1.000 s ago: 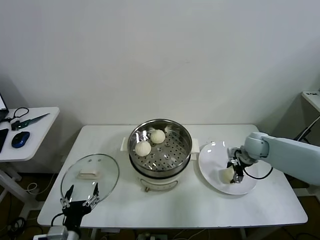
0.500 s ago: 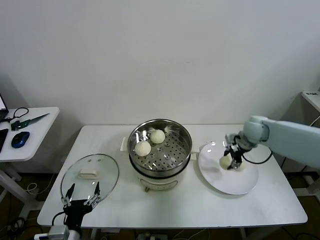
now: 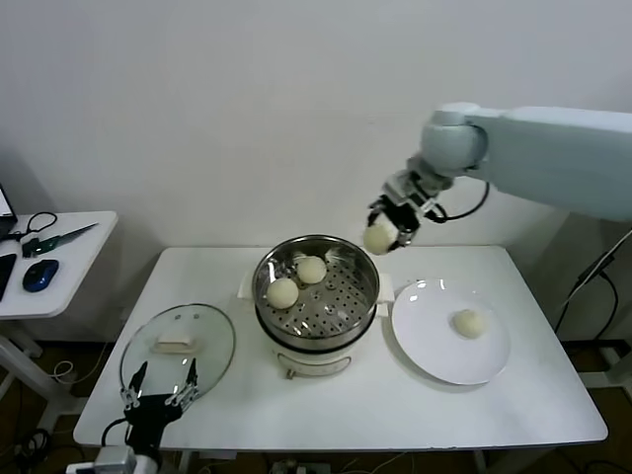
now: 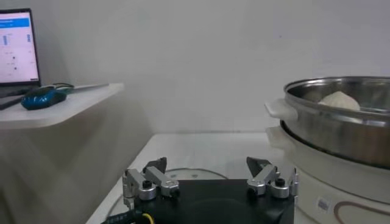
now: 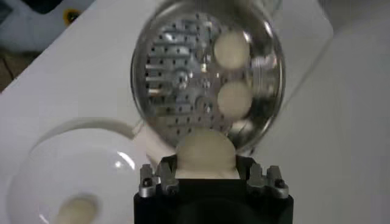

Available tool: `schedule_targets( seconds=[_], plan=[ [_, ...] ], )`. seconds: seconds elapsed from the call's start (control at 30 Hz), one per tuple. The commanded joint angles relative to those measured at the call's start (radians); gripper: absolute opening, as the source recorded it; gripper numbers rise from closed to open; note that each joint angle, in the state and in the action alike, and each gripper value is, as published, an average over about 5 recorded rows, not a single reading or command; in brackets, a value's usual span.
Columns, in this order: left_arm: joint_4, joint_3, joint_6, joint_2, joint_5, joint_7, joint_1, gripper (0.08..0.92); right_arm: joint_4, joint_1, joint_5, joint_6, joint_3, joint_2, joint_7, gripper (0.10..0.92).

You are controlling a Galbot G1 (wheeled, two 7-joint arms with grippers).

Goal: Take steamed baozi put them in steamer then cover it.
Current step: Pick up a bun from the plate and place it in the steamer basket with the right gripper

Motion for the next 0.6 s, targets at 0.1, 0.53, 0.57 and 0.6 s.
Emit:
schedule_targets(
  seconds=[0.1,0.53,0.57,0.6],
  plan=[
    [-0.001,-0.001,-0.001,0.002,-0.002,0.000,0.003,0.823,0.130,-0.155,-0.339,0.139,0.013,0.195,0.102,0.645],
    [-0.003,-0.026,0.004,-0.001,-0.004,0.000,-0.002,0.823,0.040,-0.347,-0.513,0.173,0.017,0.209,0.144,0.645],
    [-0.002,-0.027,0.004,-0.002,-0.004,0.000,-0.003,0.823,0.035,-0.352,-0.515,0.174,0.016,0.211,0.144,0.645],
    [0.000,-0.029,0.004,-0.002,-0.004,0.000,-0.004,0.823,0.030,-0.356,-0.517,0.174,0.016,0.213,0.143,0.645]
  ],
)
